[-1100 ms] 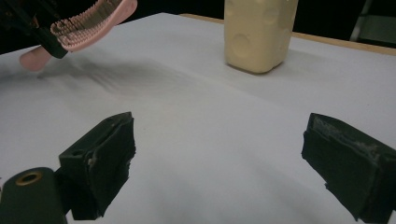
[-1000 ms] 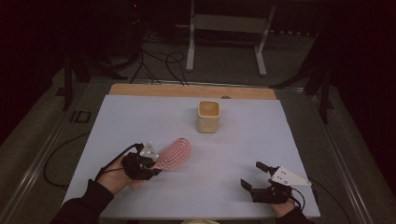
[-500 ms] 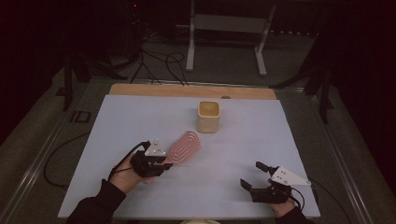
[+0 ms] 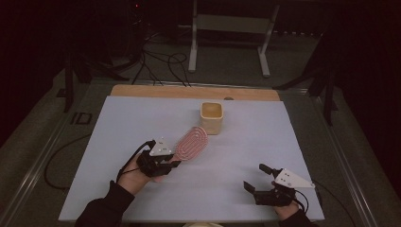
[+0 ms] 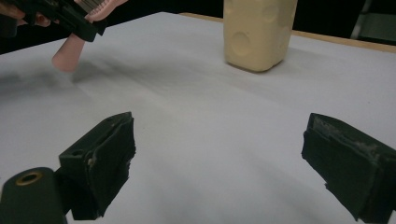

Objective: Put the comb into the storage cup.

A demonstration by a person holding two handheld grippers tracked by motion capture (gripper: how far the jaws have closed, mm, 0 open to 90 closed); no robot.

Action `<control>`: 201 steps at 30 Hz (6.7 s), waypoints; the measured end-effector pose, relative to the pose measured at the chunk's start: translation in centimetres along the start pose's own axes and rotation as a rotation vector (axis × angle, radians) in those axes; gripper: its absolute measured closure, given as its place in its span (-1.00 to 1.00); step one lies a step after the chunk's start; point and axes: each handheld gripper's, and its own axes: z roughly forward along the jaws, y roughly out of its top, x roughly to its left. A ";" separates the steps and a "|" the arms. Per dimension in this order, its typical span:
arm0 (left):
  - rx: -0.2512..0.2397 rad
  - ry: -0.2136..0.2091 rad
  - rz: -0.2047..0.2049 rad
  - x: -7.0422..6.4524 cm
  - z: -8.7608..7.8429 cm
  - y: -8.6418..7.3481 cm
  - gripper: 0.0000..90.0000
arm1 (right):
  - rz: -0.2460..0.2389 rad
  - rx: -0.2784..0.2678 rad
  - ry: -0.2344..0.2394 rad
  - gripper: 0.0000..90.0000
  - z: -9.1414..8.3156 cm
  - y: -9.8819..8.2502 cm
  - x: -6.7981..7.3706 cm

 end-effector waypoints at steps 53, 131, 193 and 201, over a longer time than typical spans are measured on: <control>-0.299 0.098 -0.124 -0.6 -0.1 -1.7 0.57 | 0.007 0.006 -0.021 -0.80 -0.3 1.2 0.4; -0.348 0.104 -0.121 -0.7 -0.9 -1.7 0.57 | -0.017 0.017 0.094 -0.82 7.2 17.9 6.3; -0.355 0.091 -0.110 -0.9 -0.6 -1.8 0.57 | 0.294 0.094 0.217 0.29 16.0 17.1 7.7; -0.352 0.079 -0.110 -0.8 -0.6 -1.7 0.57 | 0.282 0.098 0.214 0.38 16.0 17.1 7.6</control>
